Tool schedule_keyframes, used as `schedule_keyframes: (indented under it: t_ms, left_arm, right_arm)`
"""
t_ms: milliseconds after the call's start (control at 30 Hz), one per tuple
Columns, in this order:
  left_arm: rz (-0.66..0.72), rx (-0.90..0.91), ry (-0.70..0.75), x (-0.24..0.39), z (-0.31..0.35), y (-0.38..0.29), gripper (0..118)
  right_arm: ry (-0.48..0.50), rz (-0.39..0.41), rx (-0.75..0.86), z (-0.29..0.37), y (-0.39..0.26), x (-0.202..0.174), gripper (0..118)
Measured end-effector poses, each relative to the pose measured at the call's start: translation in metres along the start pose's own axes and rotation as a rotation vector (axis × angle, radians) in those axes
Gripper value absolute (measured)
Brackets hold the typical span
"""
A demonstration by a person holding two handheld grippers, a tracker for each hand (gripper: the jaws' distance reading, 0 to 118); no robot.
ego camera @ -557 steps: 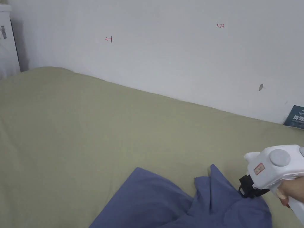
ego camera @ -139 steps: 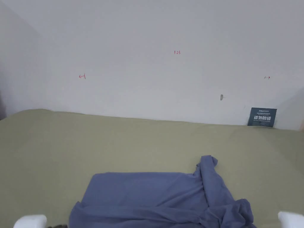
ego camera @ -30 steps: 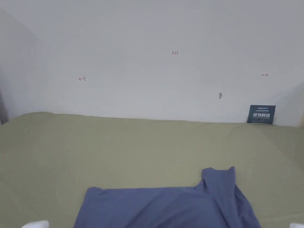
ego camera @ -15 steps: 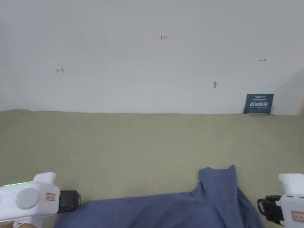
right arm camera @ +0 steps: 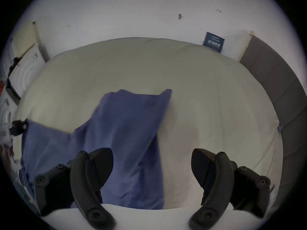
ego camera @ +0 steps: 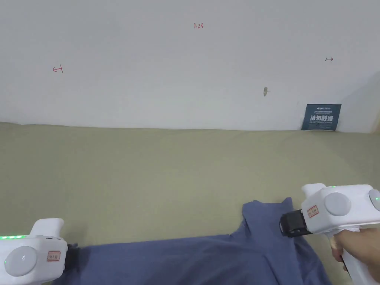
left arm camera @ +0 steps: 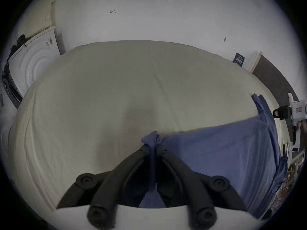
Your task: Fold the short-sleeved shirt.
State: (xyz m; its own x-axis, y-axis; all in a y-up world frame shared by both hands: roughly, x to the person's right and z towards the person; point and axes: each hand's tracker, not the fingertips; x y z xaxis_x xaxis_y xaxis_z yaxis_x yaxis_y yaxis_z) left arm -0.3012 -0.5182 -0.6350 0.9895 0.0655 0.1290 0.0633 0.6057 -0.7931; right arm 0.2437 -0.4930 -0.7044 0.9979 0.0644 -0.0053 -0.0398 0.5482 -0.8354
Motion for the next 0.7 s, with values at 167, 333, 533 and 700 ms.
schedule_keyframes:
  t_ms: [167, 333, 533, 700]
  left_arm:
    - [-0.007, -0.006, -0.024, -0.005, -0.003, 0.000, 9]
    - [-0.007, -0.004, -0.027, -0.008, -0.005, -0.001, 9]
    - [0.021, 0.005, -0.034, -0.011, -0.003, 0.001, 9]
    - [0.027, 0.064, -0.057, -0.009, 0.021, 0.002, 6]
  right_arm:
    - [0.054, -0.121, -0.042, -0.016, 0.002, 0.014, 99]
    - [0.055, -0.123, -0.127, -0.024, 0.000, -0.002, 61]
    - [0.101, -0.169, -0.060, 0.004, -0.001, -0.010, 1]
    - [0.158, -0.142, 0.083, 0.052, -0.002, -0.001, 1]
